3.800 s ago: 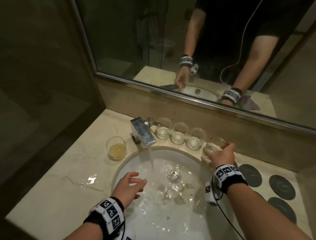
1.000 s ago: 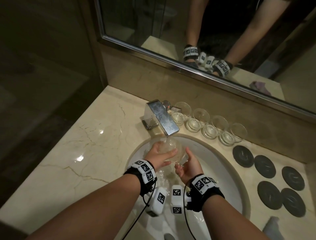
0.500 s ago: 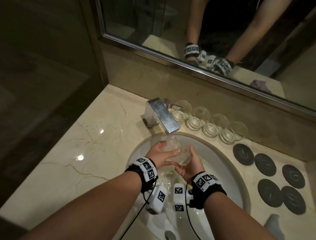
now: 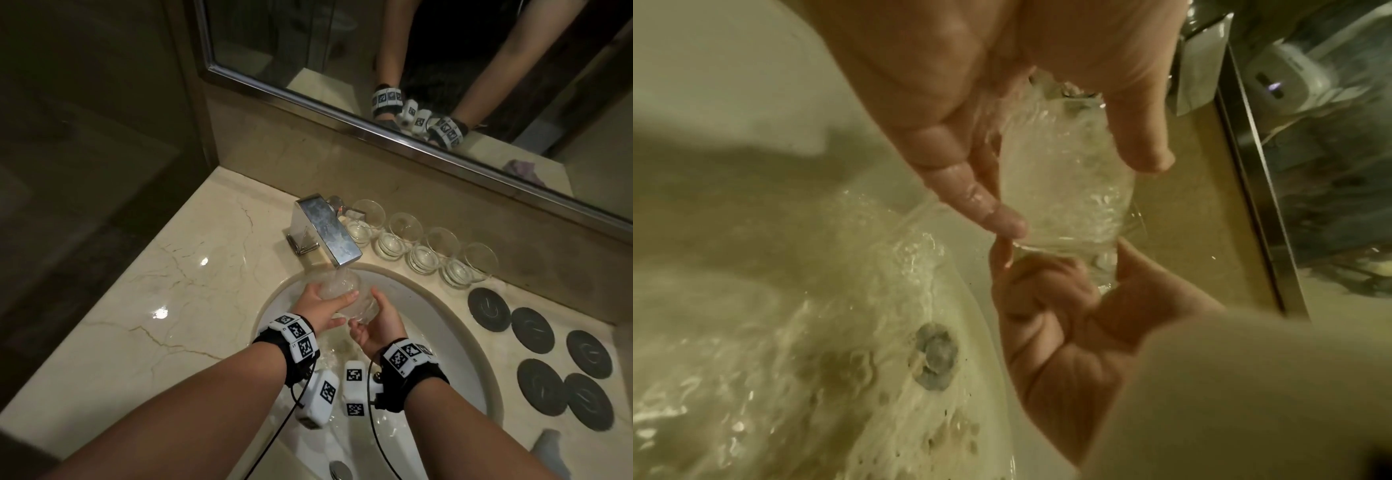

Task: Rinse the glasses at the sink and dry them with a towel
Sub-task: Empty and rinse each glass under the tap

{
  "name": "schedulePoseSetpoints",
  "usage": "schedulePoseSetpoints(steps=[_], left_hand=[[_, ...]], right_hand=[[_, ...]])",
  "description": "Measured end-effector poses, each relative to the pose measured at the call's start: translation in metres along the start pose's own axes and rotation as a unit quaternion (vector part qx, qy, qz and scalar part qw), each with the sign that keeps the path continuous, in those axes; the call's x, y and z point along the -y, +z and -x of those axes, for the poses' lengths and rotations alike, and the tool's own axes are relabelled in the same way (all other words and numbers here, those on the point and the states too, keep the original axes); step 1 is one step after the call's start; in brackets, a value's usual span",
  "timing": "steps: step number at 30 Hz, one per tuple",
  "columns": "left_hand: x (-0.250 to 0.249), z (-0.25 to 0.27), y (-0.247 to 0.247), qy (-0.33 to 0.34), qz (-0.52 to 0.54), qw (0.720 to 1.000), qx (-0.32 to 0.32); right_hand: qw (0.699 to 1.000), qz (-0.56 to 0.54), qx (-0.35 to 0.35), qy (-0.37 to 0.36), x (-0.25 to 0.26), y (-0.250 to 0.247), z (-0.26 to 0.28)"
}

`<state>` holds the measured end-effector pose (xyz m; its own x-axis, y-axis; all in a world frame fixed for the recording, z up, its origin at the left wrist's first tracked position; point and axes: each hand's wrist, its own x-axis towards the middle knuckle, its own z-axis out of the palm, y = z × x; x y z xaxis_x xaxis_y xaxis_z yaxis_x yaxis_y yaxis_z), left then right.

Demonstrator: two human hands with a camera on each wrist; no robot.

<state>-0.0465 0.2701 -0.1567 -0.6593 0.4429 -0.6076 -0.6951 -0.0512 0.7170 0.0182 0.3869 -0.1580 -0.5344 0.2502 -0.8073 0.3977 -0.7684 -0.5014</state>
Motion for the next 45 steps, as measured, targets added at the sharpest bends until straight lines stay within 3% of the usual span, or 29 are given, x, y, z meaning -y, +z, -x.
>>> schedulePoseSetpoints(steps=[3, 7, 10, 14, 17, 21, 27, 32, 38, 43, 45], left_hand=[[-0.003, 0.000, 0.002, 0.000, -0.023, 0.999, 0.026], [-0.002, -0.002, 0.001, -0.006, -0.022, 1.000, 0.013], [0.000, -0.004, -0.003, -0.020, 0.007, 0.999, 0.031], [0.001, -0.001, -0.004, -0.031, -0.046, 0.998, 0.034], [0.001, 0.004, -0.005, -0.052, -0.105, 0.993, 0.003], [0.006, 0.014, -0.002, -0.082, -0.118, 0.989, -0.021], [0.006, 0.041, 0.022, -0.091, -0.114, 0.988, 0.042], [-0.003, 0.060, 0.052, -0.091, -0.092, 0.988, 0.081], [-0.006, 0.074, 0.073, -0.103, -0.065, 0.987, 0.106], [-0.007, 0.084, 0.070, -0.101, -0.043, 0.986, 0.123], [-0.008, 0.090, 0.063, -0.101, -0.034, 0.986, 0.131]], right_hand=[[0.999, 0.047, 0.005, 0.018, 0.000, -0.001, 0.000], [0.999, -0.021, 0.022, 0.033, 0.001, 0.001, 0.000], [0.999, -0.011, -0.035, 0.004, 0.003, -0.001, 0.001], [0.981, 0.113, -0.136, -0.075, 0.011, -0.005, 0.014], [0.922, 0.262, -0.214, -0.186, 0.019, -0.017, 0.024], [0.829, 0.419, -0.245, -0.277, 0.040, -0.027, 0.057], [0.675, 0.594, -0.258, -0.355, 0.069, -0.017, 0.129], [0.589, 0.655, -0.272, -0.388, 0.088, -0.003, 0.185], [0.530, 0.676, -0.288, -0.423, 0.100, 0.010, 0.227], [0.528, 0.672, -0.268, -0.444, 0.090, 0.015, 0.234], [0.550, 0.671, -0.254, -0.429, 0.078, 0.011, 0.222]])
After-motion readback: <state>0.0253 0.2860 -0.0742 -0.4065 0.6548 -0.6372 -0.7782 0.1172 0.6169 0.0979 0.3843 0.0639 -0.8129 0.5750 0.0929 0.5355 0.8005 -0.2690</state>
